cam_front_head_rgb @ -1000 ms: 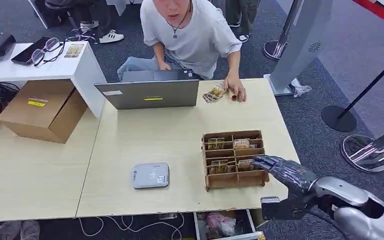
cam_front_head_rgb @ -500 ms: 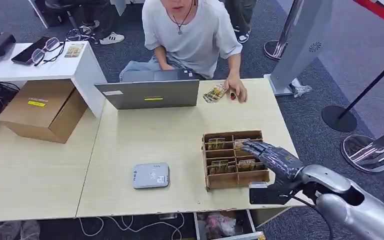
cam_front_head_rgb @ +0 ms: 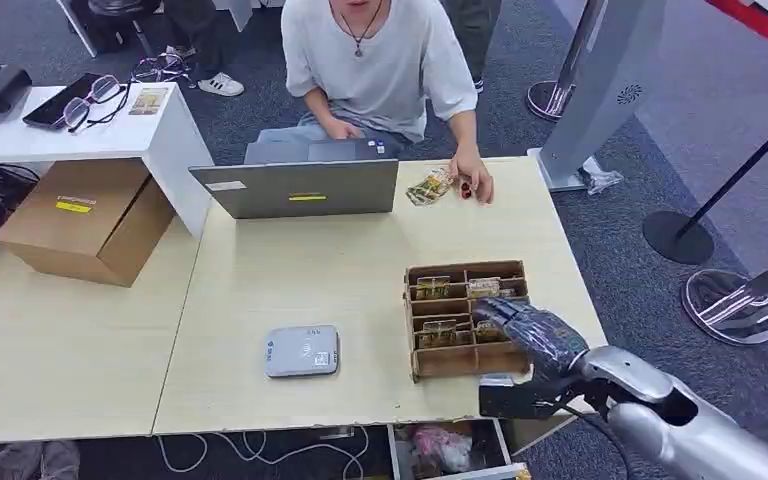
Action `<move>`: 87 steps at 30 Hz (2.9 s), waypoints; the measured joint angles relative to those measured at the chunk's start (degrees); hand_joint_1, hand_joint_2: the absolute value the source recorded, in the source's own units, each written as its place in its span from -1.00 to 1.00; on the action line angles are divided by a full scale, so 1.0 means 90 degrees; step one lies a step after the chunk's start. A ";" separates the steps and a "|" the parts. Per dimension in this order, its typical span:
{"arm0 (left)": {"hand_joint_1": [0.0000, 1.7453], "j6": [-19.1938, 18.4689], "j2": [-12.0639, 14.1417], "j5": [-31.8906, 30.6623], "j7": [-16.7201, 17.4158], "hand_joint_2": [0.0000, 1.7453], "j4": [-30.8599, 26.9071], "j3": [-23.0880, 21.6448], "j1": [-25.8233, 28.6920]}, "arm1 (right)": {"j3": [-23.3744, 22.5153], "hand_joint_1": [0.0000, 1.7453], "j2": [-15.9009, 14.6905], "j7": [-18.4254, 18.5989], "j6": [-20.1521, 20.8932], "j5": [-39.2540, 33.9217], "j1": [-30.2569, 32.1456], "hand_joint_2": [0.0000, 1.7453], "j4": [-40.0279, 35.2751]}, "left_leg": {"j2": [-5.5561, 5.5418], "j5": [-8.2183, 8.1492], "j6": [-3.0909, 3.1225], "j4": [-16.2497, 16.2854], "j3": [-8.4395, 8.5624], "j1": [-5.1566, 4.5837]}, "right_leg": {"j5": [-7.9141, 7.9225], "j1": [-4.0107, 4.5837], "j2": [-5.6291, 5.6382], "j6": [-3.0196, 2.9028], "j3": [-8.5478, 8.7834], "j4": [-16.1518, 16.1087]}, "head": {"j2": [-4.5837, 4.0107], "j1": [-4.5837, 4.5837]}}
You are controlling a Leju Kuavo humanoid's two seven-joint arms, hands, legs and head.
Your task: Pass the card to the sensor for recognition and then transmit it.
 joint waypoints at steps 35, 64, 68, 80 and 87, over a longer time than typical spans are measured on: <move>-1.00 -0.0073 0.0019 -0.0187 0.0000 -1.00 0.0000 0.0010 0.0000 | -0.0716 -0.92 0.0401 0.0109 -0.0255 0.0386 0.0323 1.00 0.0015 | -0.0001 0.0000 0.0000 0.0000 0.0000 0.0000 | 0.0000 0.0000 0.0000 0.0000 -0.0001 0.0000 | 0.0000 0.0000; -1.00 -0.0092 0.0068 -0.0313 -0.0075 -1.00 0.0000 0.0010 0.0007 | -0.1180 -0.56 0.0376 0.0199 -0.0231 0.0595 0.0918 1.00 -0.0464 | 0.0000 0.0000 0.0000 0.0000 0.0000 0.0000 | 0.0000 0.0000 0.0002 0.0000 -0.0001 0.0000 | 0.0000 0.0000; -1.00 -0.0092 0.0068 -0.0323 -0.0080 -1.00 0.0000 0.0010 0.0007 | -0.1180 -0.56 0.0391 0.0197 -0.0204 0.0612 0.0917 1.00 -0.0459 | 0.0000 0.0000 0.0000 0.0000 -0.0001 0.0000 | 0.0000 0.0000 0.0001 0.0000 -0.0001 0.0000 | 0.0000 0.0000; -1.00 -0.0097 0.0068 -0.0372 -0.0114 -1.00 0.0000 0.0010 0.0010 | -0.1017 -0.42 0.0814 0.0102 -0.0087 0.0860 0.0527 1.00 0.0029 | 0.0000 0.0001 0.0000 0.0000 -0.0001 0.0001 | 0.0000 0.0001 0.0001 0.0000 0.0000 0.0001 | 0.0000 0.0000; -1.00 -0.0133 0.0070 -0.0406 -0.0116 -1.00 0.0000 0.0010 0.0009 | -0.0967 -0.36 0.1015 0.0107 -0.0107 0.0935 0.0473 1.00 0.0223 | 0.0000 0.0000 0.0000 0.0000 -0.0003 0.0000 | 0.0000 0.0000 0.0001 0.0000 -0.0001 0.0001 | 0.0000 0.0000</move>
